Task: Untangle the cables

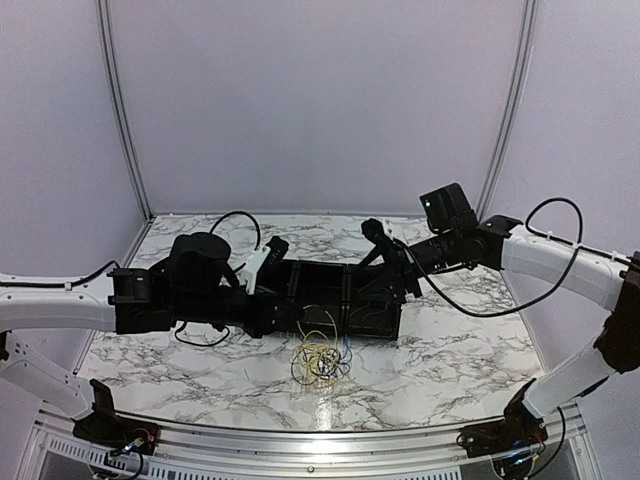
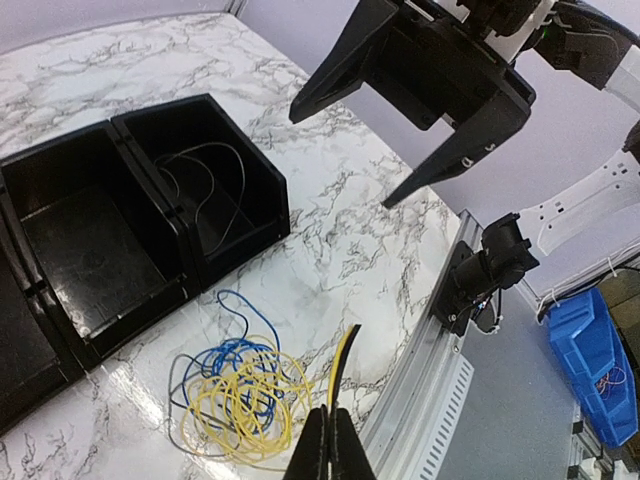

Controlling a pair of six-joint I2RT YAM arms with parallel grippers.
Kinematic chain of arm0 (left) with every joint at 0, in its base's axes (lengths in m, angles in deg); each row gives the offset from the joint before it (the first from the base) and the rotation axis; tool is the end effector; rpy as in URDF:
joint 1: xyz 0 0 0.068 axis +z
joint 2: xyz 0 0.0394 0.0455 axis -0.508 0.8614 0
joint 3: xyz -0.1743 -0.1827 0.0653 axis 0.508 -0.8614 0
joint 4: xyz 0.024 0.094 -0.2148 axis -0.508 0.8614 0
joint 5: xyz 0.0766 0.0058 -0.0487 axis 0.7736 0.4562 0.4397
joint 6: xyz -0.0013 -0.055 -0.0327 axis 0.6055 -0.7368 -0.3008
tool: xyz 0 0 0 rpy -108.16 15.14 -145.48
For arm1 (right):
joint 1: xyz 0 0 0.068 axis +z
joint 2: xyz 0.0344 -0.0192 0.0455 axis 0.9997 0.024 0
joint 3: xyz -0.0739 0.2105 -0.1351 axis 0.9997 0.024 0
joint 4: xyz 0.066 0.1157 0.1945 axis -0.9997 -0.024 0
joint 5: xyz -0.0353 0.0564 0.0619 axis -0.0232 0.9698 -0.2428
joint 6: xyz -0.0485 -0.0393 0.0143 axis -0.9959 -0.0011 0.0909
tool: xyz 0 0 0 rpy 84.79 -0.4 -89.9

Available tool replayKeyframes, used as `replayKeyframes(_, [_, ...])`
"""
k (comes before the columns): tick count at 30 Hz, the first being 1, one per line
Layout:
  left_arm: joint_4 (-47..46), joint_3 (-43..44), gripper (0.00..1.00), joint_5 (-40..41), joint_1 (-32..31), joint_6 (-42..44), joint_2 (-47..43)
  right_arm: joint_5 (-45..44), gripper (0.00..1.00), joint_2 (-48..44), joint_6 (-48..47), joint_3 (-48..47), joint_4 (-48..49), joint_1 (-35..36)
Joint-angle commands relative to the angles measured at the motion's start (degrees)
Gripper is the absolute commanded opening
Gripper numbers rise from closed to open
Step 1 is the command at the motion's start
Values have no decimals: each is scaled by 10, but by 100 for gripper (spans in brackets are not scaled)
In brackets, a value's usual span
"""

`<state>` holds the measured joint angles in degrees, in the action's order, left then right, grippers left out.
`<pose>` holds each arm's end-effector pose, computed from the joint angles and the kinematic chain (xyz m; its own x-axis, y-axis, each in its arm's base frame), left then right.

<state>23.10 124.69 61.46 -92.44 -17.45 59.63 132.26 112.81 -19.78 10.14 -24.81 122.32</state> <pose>0.1303 -0.2606 0.2816 -0.6096 0.1247 -0.7828 0.7362 0.4551 -0.5008 0.2132 0.1861 0.2772 -0.0279 -0.4656 -0.8845 -0.9996 0.0089 0.0269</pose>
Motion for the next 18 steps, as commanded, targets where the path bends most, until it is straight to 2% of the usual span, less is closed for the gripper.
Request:
replayKeyframes(1, [-39, -24, 0, 20, -1, 26, -27, 15, 66, 38, 49, -83, -23, 53])
replayKeyframes(5, [-56, -30, 0, 28, -1, 23, -35, 31, 70, 83, 73, -130, -27, 91])
replayKeyframes(9, [-72, -38, 0, 31, -1, 20, -45, 28, 70, 113, 85, -139, -26, 124])
replayKeyframes(14, [-92, -47, 0, 41, -1, 19, -56, 15, 65, 131, 99, -140, -22, 138])
replayKeyframes(15, [-95, -49, 0, 42, -1, 20, -57, 13, 59, 134, 99, -141, -22, 138])
replayKeyframes(16, [-96, -50, 0, 45, -1, 20, -55, 12, 48, 137, 101, -142, -24, 138])
replayKeyframes(17, [-98, -52, 0, 47, -1, 20, -54, 12, 31, 137, 105, -144, -22, 138])
replayKeyframes(18, [-100, -53, 5, 50, -1, 20, -51, 12, 13, 134, 109, -145, -19, 138])
